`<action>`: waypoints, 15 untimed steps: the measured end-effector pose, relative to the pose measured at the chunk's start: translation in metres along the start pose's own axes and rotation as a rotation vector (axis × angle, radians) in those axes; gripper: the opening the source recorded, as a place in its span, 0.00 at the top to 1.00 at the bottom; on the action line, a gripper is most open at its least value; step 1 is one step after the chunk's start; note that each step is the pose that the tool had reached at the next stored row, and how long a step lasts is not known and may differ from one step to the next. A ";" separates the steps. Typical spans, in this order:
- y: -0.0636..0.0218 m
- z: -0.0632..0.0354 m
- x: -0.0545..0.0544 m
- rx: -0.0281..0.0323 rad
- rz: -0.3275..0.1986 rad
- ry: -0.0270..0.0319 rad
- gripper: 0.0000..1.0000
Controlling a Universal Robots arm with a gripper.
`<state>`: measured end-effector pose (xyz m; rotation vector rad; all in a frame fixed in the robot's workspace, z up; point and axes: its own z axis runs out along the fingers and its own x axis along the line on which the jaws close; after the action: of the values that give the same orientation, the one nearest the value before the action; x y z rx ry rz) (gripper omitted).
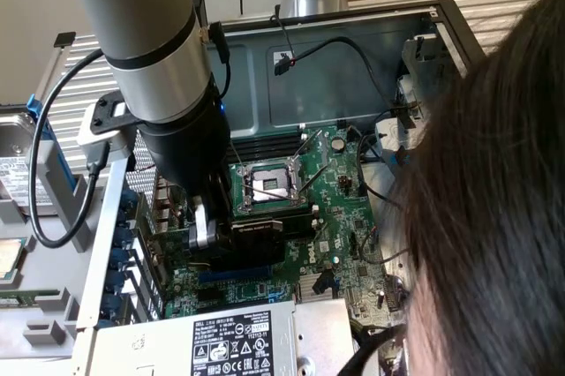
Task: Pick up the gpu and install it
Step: 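Insert the gpu into the slot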
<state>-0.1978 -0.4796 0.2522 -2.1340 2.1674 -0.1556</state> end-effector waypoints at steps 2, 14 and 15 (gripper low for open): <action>-0.0002 0.0000 0.000 -0.0002 0.005 0.0003 0.73; -0.0007 0.0003 0.000 -0.0002 0.036 0.0005 0.73; -0.0007 0.0003 0.000 -0.0001 0.036 0.0005 0.73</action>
<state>-0.1971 -0.4797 0.2519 -2.0936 2.2047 -0.1533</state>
